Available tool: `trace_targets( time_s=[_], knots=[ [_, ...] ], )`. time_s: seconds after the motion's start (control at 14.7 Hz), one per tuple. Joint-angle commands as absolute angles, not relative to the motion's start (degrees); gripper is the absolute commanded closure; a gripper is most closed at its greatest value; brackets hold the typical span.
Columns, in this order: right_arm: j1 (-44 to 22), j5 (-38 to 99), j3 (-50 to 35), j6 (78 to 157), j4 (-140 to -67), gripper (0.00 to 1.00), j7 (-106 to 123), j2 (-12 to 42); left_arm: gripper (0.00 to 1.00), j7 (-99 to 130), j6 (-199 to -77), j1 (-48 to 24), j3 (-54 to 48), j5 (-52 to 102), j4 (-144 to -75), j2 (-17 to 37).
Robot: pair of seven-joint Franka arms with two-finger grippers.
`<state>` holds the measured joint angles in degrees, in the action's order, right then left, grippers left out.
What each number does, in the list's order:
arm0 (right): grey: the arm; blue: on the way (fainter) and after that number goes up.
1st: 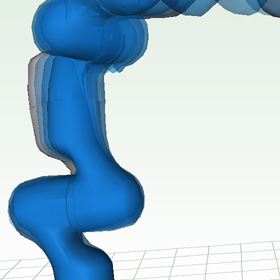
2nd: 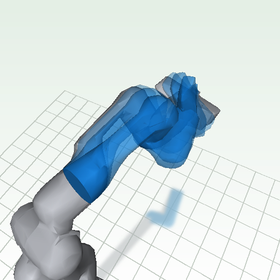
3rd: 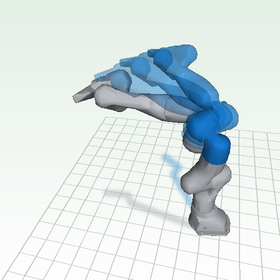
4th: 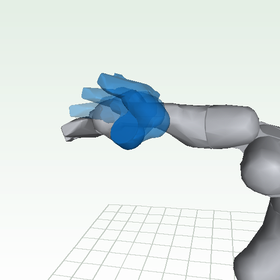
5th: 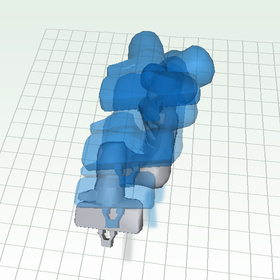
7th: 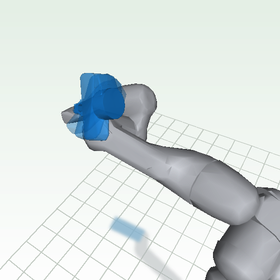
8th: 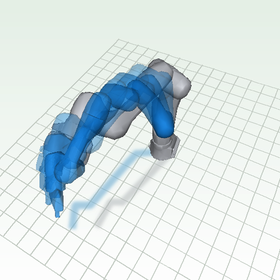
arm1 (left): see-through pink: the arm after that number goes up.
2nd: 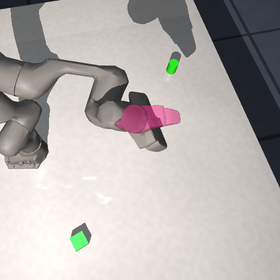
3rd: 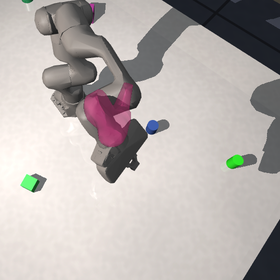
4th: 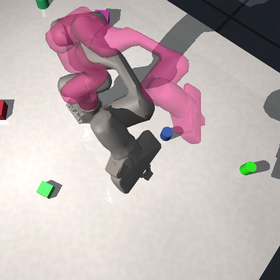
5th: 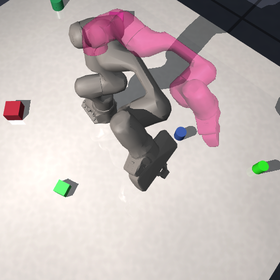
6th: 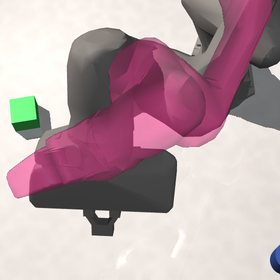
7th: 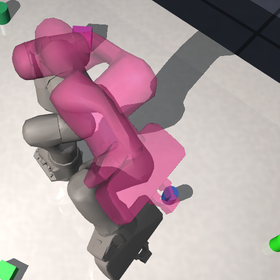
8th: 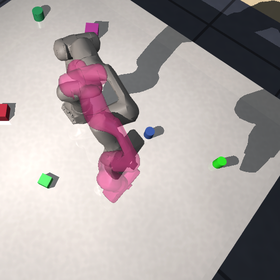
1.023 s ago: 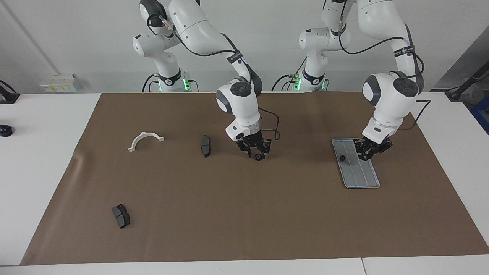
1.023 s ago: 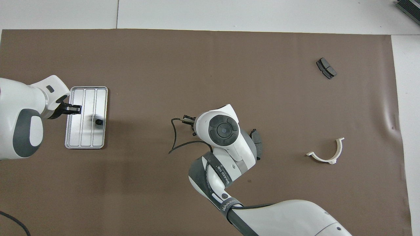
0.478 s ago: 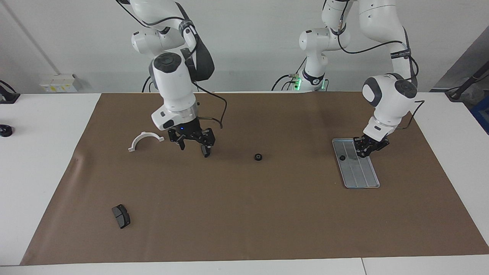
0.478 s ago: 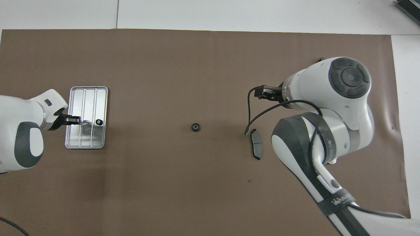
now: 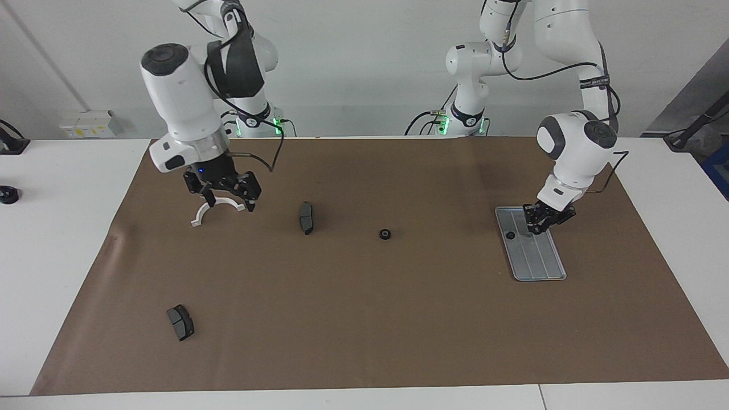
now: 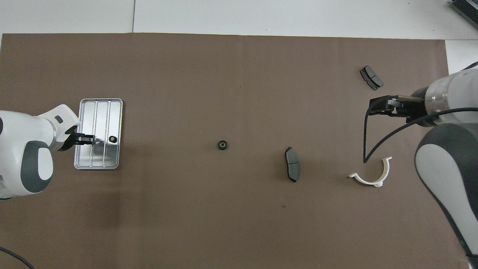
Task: Pick bearing gear from pile to tray
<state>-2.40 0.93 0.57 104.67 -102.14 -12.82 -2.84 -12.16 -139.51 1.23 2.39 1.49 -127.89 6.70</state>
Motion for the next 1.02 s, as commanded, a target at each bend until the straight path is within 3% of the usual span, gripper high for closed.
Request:
trace_targets(
  time_s=[0.0,0.2,0.96],
  knots=[
    [2.27,0.80,0.09,96.53,-94.77,0.00,-5.38,-2.81,0.00,-13.36,-136.60,1.14,2.37,2.55,-126.75,5.89],
    [-4.19,0.18,8.32,95.27,-93.86,0.00,-4.22,-2.29,0.00,-12.66,-130.71,-0.69,2.02,2.55,-122.54,4.66],
    [-1.41,0.88,6.06,93.43,-95.80,0.00,-4.31,-3.25,0.00,16.24,-133.68,-24.59,2.11,-5.80,-117.78,7.81]
  ],
)
